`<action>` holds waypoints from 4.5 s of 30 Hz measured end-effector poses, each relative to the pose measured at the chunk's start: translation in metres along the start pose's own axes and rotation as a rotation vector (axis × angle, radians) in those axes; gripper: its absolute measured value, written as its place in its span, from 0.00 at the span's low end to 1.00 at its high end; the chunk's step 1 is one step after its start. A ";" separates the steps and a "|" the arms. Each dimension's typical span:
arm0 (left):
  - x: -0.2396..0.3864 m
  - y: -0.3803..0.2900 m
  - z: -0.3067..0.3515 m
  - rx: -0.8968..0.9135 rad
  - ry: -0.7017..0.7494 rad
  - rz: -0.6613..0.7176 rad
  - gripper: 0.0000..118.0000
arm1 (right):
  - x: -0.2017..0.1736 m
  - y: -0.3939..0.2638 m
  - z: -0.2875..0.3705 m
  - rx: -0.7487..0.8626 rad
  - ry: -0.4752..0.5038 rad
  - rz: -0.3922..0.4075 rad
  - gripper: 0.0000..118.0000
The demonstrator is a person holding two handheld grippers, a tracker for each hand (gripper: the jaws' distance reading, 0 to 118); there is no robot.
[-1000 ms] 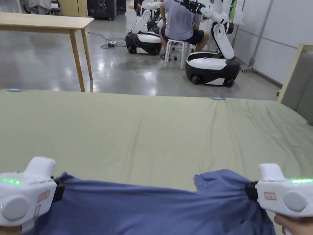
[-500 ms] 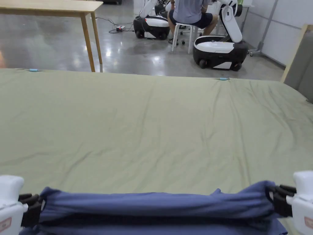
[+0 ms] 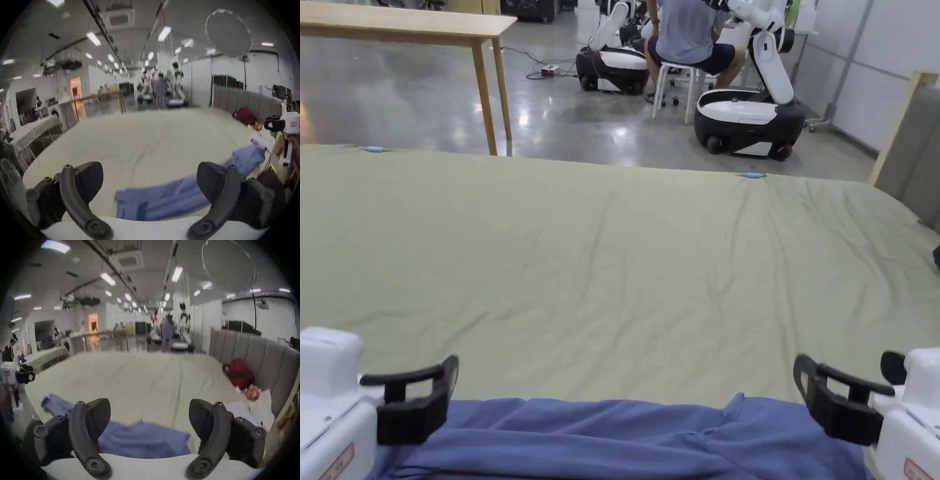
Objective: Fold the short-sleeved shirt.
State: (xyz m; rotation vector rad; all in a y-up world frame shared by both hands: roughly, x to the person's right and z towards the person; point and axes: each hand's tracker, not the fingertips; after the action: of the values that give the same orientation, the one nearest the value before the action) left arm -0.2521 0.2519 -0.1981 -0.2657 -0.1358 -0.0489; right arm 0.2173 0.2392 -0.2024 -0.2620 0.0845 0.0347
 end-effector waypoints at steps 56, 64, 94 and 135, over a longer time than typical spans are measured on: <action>-0.157 -0.103 -0.095 -0.520 -0.171 0.791 0.07 | -0.085 0.000 -0.016 0.015 0.070 -0.010 0.05; 0.003 -0.025 -0.055 -0.325 -0.173 0.014 0.07 | -0.074 -0.002 -0.007 0.029 0.064 -0.021 0.05; 0.168 -0.092 -0.132 -0.544 -0.511 0.197 0.06 | -0.043 -0.041 0.006 -0.063 0.022 -0.062 0.05; -0.027 -0.143 -0.108 -0.358 -0.292 1.001 0.11 | -0.054 -0.025 0.006 -0.035 0.053 -0.085 0.05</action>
State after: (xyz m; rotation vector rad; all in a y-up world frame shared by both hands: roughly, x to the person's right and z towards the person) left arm -0.2742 0.0864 -0.2682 -0.6735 -0.2718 0.9707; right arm 0.1655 0.2154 -0.1859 -0.3008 0.1254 -0.0553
